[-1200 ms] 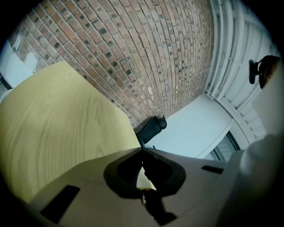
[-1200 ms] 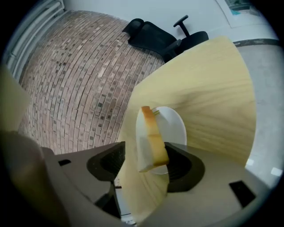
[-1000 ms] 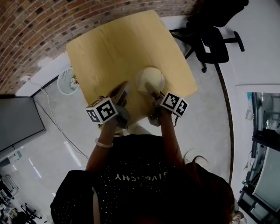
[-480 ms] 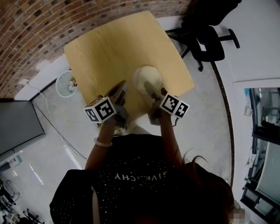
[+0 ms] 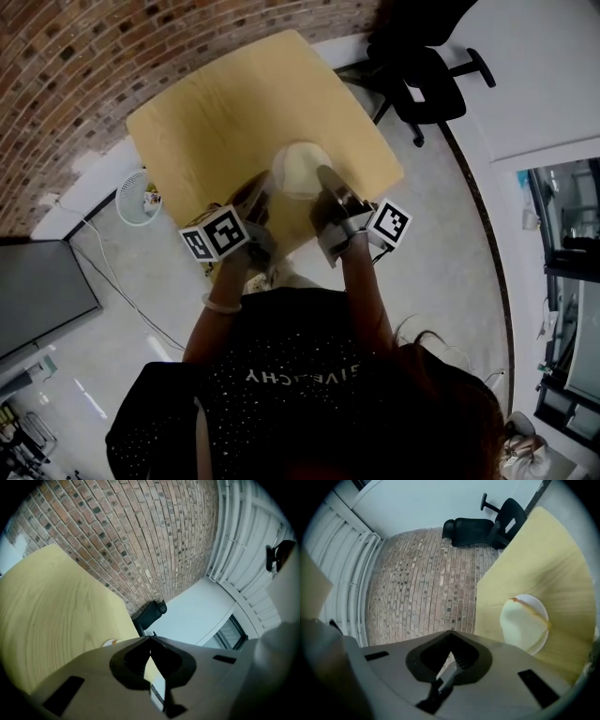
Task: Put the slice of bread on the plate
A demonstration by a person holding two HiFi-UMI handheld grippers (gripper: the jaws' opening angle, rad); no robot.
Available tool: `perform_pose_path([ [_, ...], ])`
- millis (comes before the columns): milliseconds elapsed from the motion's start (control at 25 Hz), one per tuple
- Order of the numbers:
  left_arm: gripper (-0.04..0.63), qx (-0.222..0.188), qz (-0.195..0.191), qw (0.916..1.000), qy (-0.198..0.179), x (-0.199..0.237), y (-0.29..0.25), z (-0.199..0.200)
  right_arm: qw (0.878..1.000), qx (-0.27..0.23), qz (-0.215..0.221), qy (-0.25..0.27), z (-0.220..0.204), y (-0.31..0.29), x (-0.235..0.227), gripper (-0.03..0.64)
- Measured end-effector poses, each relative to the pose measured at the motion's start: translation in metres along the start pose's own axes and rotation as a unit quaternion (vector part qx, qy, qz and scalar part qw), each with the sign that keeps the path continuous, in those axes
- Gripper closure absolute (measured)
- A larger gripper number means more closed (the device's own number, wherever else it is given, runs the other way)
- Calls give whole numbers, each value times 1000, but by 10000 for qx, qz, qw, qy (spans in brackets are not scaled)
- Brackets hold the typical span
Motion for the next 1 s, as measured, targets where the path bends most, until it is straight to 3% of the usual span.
perform_pose_path([
  [280, 584, 13, -153, 9999, -5, -8, 6, -3, 9994, 209, 221, 170, -6, -3, 15, 603],
  [440, 584, -47, 21, 10000, -68, -6, 15, -1, 9995, 210, 146, 169, -11, -3, 15, 603],
  [1000, 584, -11, -61, 10000, -14, -5, 18, -4, 9998, 79, 19, 202, -9, 10, 13, 603],
])
Point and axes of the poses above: the fingertips, and each gripper's own axes: y backward along the fingers, x to its left, z out of its top, the point moved 8 cm from there along y, backward along the fingers, and after that the axes turned 14 degrees about z, right-handed, at the moved point
